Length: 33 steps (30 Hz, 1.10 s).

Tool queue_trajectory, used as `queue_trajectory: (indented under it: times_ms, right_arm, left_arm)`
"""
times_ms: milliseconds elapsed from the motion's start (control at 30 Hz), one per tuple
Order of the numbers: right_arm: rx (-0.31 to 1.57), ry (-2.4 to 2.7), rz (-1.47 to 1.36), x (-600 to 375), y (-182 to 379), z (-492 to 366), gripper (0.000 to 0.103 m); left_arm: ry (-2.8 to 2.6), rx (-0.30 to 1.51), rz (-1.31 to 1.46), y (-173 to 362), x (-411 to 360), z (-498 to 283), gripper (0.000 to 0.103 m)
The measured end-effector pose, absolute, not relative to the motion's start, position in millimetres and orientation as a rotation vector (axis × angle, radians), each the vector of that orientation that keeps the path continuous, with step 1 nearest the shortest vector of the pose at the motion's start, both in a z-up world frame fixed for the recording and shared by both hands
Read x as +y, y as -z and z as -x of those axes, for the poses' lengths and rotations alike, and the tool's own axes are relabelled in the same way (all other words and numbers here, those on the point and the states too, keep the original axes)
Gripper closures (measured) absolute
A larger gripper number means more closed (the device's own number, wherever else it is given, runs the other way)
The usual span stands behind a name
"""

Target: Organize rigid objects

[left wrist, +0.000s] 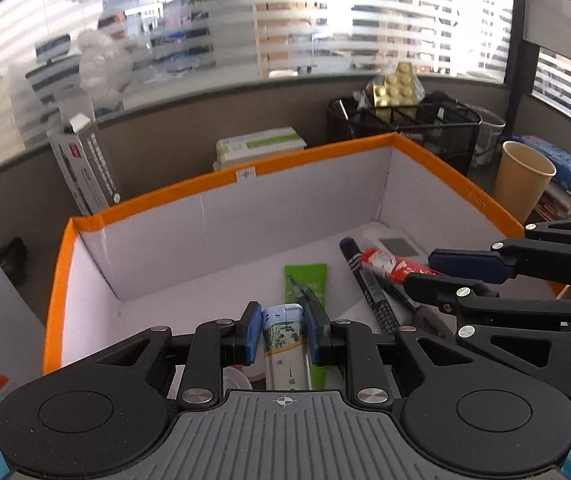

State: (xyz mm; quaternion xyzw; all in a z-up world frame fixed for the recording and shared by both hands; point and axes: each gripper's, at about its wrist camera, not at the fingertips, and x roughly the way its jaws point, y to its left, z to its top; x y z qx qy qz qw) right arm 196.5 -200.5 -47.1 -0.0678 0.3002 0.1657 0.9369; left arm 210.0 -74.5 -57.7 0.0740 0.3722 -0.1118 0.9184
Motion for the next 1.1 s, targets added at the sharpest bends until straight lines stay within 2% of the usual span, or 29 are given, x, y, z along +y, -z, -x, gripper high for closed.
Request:
queue_trajectory:
  times_ms: [233,333,433,500,633,700,733,800,1100]
  right_arm:
    - [0.612,-0.342,0.12,-203,48,-199,0.085]
    - [0.59,-0.346,0.117,-204,47,-196,0.076]
    - [0.56,-0.328,0.114,-204,42,-189,0.059]
    - [0.527,-0.296,0.13,-205,37,-184,0.049]
    - [0.485,-0.277,0.095,-212,26,-174,0.038]
    - [0.462,-0.264,0.081,-212,20,-167,0.028]
    - [0.445,-0.258,0.067,-213,18,-162,0.025]
    - [0.402,-0.238,0.028,-214,13,-152,0.0]
    - [0.366,-0.222,0.032,-197,6,-122,0.0]
  left_arm:
    - [0.217,0.785,-0.138,63,-76,-213,0.081]
    - [0.206,0.777,-0.132,60,-74,-211,0.072]
    - [0.176,0.758,-0.145,54,-71,-208,0.051]
    - [0.152,0.733,-0.14,48,-67,-205,0.026]
    - [0.13,0.674,-0.125,33,-58,-193,0.013]
    - [0.103,0.635,-0.123,25,-54,-184,0.002]
    - [0.086,0.611,-0.115,21,-50,-179,0.0]
    - [0.063,0.567,-0.073,13,-41,-169,0.0]
    - [0.041,0.5,-0.027,-11,-21,-128,0.0]
